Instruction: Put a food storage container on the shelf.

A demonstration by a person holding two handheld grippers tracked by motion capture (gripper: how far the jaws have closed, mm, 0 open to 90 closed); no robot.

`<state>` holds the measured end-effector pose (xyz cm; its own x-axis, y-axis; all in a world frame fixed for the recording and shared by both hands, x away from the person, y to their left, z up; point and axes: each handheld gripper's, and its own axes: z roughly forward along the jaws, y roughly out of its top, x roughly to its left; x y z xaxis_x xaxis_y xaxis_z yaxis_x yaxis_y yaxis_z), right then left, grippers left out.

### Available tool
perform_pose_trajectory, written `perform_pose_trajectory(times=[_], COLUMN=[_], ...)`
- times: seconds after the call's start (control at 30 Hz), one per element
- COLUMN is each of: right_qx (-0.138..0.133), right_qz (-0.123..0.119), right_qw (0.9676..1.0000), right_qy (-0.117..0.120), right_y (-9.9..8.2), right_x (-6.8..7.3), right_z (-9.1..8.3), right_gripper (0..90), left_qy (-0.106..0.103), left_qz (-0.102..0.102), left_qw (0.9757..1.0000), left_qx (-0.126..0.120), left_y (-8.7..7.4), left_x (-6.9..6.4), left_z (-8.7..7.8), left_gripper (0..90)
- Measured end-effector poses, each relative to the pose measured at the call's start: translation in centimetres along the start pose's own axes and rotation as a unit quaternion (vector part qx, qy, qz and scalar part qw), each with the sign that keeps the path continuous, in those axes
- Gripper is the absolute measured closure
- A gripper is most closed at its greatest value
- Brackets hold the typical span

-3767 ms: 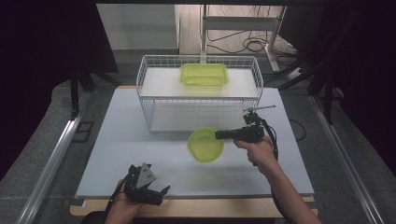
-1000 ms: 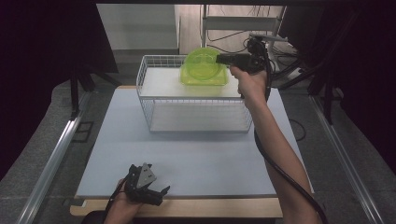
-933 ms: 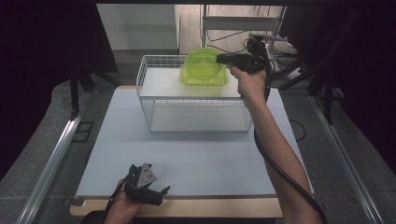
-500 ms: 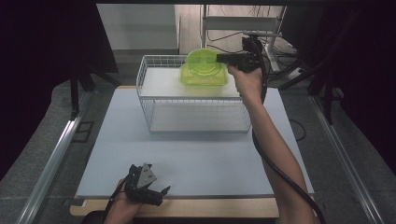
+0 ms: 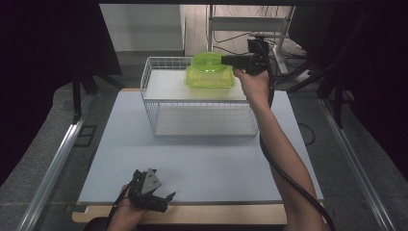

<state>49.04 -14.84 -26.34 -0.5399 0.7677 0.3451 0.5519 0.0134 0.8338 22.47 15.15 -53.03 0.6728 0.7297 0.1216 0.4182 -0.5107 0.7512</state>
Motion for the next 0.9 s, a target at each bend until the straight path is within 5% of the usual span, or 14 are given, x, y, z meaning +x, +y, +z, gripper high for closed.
perform_pose_trajectory(times=[0.37, 0.9], right_qx=[0.006, 0.017], right_qz=[-0.022, -0.063], right_qw=[0.9992, 0.9967], right_qy=[0.032, 0.047], right_y=[-0.5, -2.9], right_x=[0.3, 0.0], right_z=[-0.8, -2.1], right_gripper=[26.1, 19.3], left_qy=[0.000, 0.000], left_qz=[0.000, -0.004], left_qw=[1.0000, 1.0000], left_qx=[0.000, 0.000], left_y=[0.0, 0.0], left_x=[0.0, 0.0], left_z=[0.0, 0.1], left_gripper=[2.1, 2.1])
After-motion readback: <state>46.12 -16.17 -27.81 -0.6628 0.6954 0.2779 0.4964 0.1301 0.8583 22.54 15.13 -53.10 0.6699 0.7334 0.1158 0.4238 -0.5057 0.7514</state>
